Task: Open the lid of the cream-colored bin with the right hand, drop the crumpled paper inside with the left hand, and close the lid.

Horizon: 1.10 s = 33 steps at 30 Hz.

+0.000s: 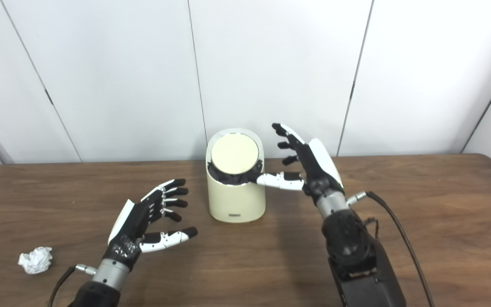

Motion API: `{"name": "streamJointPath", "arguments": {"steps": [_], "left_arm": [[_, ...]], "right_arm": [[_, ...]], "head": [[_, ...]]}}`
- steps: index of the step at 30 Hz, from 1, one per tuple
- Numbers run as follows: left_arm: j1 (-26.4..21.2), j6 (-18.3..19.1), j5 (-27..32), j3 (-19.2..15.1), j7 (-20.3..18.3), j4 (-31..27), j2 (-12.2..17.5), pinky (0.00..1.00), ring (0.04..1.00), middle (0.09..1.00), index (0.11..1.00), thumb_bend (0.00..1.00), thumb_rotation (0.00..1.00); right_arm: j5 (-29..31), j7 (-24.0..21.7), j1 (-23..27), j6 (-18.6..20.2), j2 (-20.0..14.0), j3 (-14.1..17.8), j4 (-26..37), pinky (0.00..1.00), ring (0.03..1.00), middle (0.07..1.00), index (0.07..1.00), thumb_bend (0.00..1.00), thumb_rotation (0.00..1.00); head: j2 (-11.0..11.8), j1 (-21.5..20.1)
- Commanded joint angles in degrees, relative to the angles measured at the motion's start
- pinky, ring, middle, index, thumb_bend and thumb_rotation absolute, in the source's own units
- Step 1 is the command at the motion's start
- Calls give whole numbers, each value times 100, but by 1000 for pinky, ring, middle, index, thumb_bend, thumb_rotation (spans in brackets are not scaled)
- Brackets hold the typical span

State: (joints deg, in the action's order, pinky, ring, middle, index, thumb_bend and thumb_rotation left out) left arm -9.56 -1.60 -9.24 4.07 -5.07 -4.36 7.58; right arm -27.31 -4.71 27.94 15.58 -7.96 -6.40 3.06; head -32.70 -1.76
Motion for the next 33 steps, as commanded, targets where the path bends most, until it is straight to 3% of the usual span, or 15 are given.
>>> {"name": "streamJointPath", "arguments": {"steps": [1,5,19,26,33], "left_arm": [[-161,-282,-21,-6,56,-40,21,568,725,806,853,734,79],[-158,-290,-23,-2,61,-42,12,572,721,805,854,733,79],[-145,-272,-17,-7,64,-66,1,575,723,809,859,732,75],[-147,-234,-40,8,71,-110,-24,571,720,804,856,733,67],[-165,-253,-30,19,62,-145,-34,580,725,809,858,728,62]], "right_arm": [[-50,91,417,-34,-25,-25,-7,622,812,901,902,780,429],[-143,96,675,79,-32,-91,-281,622,819,910,908,793,435],[-244,191,1079,135,-60,-273,-810,773,888,916,917,789,465],[-320,264,1248,98,-30,-357,-1080,661,832,902,906,803,442],[-322,245,1334,148,12,-427,-1198,651,840,909,902,814,401]], "head": [[-2,-9],[6,15],[-8,54],[-19,90],[-27,123]]}}
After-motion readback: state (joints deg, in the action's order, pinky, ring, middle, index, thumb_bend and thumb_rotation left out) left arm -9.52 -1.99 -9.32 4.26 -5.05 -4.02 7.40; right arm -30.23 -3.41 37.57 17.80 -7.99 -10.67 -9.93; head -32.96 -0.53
